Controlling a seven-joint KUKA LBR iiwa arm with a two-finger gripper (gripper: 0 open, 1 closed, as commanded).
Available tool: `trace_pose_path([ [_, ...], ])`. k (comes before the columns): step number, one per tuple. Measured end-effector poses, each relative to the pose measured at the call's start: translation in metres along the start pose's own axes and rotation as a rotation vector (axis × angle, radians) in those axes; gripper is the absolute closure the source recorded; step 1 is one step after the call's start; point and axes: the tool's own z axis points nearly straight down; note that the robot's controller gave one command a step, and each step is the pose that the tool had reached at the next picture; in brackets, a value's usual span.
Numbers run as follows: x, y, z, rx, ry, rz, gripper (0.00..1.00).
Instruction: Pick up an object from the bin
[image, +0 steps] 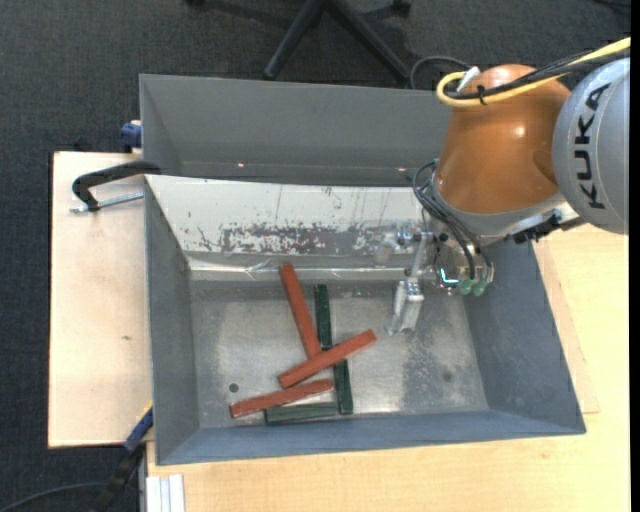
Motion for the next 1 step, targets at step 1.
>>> trace_pose_path([
  [1,-0.0303,-0.0008,0.1586,0.002,0.001,-0.069,0.0],
])
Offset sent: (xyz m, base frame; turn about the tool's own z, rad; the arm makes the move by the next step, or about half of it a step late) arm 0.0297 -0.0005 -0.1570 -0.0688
